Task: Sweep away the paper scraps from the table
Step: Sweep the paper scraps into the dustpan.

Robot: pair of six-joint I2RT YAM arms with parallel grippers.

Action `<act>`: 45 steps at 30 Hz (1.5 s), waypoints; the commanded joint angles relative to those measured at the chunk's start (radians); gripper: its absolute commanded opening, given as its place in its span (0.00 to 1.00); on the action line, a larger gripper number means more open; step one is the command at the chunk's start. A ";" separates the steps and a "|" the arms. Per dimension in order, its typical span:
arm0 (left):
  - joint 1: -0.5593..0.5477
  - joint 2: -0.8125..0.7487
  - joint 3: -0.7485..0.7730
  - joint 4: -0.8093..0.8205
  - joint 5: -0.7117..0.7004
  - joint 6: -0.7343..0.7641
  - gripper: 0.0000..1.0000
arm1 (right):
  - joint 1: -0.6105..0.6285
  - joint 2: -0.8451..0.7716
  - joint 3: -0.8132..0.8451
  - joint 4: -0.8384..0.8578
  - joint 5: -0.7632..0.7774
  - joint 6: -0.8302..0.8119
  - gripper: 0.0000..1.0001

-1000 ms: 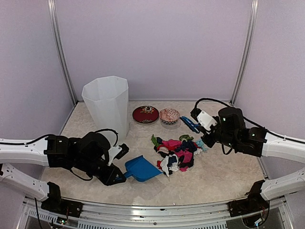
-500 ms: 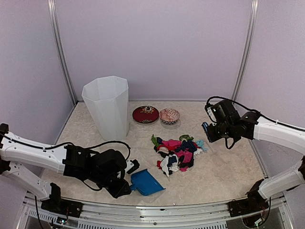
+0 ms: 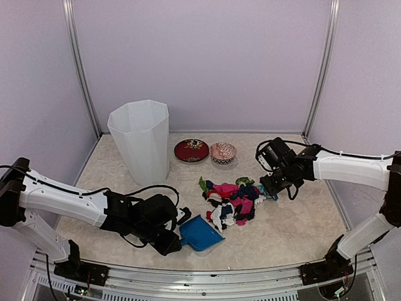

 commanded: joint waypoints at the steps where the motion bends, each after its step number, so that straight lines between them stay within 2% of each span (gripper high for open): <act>1: 0.018 0.057 0.039 0.029 0.004 0.023 0.00 | 0.065 0.040 0.049 -0.036 -0.055 -0.020 0.00; 9: 0.038 0.124 0.099 0.055 -0.001 0.054 0.00 | 0.182 0.059 0.130 -0.099 -0.133 0.039 0.00; 20: 0.076 0.195 0.147 0.096 -0.003 0.054 0.00 | 0.286 0.078 0.154 -0.107 -0.220 0.103 0.00; 33: 0.079 0.197 0.130 0.164 -0.009 0.063 0.00 | 0.319 0.093 0.231 -0.107 -0.248 0.084 0.00; 45: 0.079 0.132 0.010 0.337 -0.071 0.089 0.00 | 0.319 0.077 0.241 -0.156 -0.188 0.078 0.00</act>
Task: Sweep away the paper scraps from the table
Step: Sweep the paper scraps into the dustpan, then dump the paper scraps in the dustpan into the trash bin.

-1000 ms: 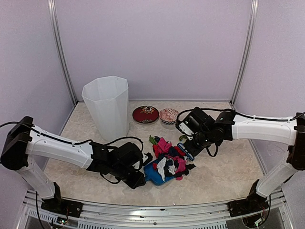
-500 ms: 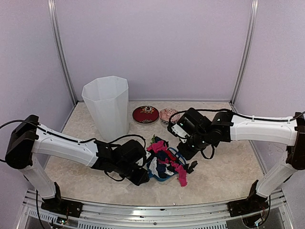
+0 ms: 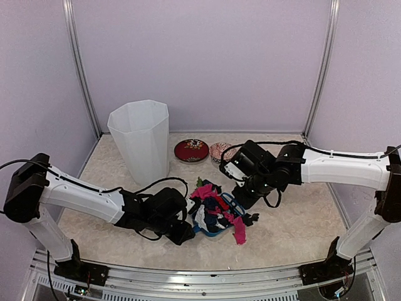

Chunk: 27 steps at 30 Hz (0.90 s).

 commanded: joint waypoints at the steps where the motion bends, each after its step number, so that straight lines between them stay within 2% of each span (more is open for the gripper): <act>1: 0.007 -0.032 -0.036 0.095 -0.039 0.027 0.00 | 0.012 -0.015 0.027 -0.027 0.015 -0.008 0.00; 13: 0.005 -0.072 -0.093 0.210 -0.067 0.031 0.00 | 0.011 -0.054 0.009 -0.055 0.043 -0.009 0.00; 27: -0.011 -0.169 -0.139 0.244 -0.125 0.033 0.00 | 0.011 -0.097 -0.001 -0.114 0.213 0.046 0.00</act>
